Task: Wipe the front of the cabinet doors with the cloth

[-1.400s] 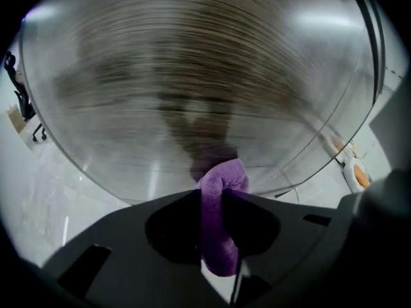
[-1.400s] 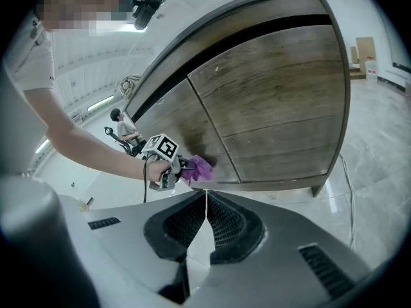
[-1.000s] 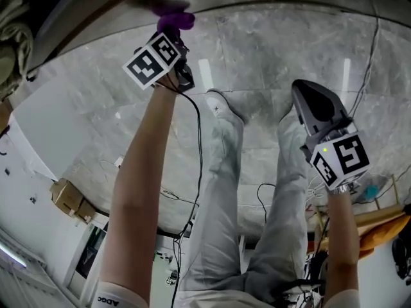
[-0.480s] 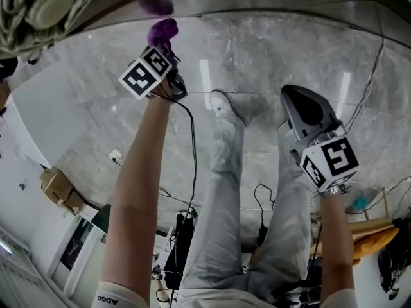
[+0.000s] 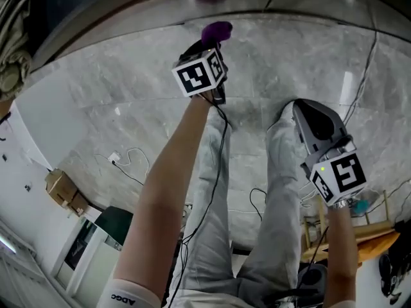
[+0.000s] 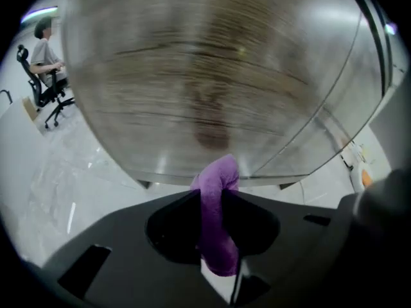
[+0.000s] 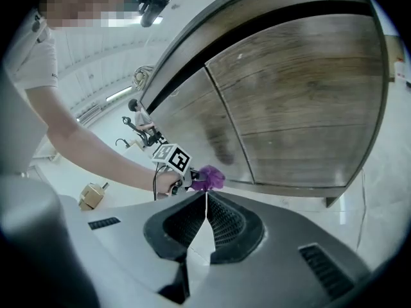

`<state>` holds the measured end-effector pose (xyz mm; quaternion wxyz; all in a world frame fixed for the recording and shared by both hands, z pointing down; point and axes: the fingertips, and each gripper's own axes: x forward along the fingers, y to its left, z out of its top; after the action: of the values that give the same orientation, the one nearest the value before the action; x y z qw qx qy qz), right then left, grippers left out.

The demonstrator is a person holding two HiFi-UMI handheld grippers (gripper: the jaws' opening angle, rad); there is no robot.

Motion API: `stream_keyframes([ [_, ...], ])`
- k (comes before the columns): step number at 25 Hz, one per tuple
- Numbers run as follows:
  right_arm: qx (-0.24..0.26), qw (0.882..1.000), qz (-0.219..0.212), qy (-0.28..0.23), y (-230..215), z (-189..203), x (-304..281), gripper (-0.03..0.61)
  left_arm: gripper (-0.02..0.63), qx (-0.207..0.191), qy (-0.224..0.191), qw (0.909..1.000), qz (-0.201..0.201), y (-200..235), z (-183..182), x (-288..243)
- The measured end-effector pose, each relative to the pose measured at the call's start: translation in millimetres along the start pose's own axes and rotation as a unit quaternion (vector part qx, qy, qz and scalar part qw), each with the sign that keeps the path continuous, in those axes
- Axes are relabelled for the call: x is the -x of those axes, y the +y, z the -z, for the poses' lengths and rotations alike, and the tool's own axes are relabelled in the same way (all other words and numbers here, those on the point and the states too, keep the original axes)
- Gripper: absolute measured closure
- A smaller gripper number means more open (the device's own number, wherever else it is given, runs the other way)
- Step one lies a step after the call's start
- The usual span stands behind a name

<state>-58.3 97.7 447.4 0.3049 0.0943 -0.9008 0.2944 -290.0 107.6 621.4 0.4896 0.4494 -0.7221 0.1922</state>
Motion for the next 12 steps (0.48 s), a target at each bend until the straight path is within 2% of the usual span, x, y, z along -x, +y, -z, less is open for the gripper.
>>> stream_keyframes([
  [3,-0.009,1.0,0.023,-0.002,-28,14,16,0.551,0.525,-0.033,0.003,0.9986,0.041,-59,-7,-26],
  [5,-0.033,0.998,0.043,-0.015,-44,20,24,0.551,0.525,-0.047,0.011,0.9971,0.058,-85,-7,-41],
  [8,-0.079,0.993,0.076,-0.047,-61,25,38,0.551,0.525,-0.064,0.028,0.9953,0.066,-106,-2,-60],
  [12,-0.128,0.983,0.112,-0.073,-73,45,50,0.551,0.525,-0.086,0.047,0.9931,0.065,-113,5,-83],
])
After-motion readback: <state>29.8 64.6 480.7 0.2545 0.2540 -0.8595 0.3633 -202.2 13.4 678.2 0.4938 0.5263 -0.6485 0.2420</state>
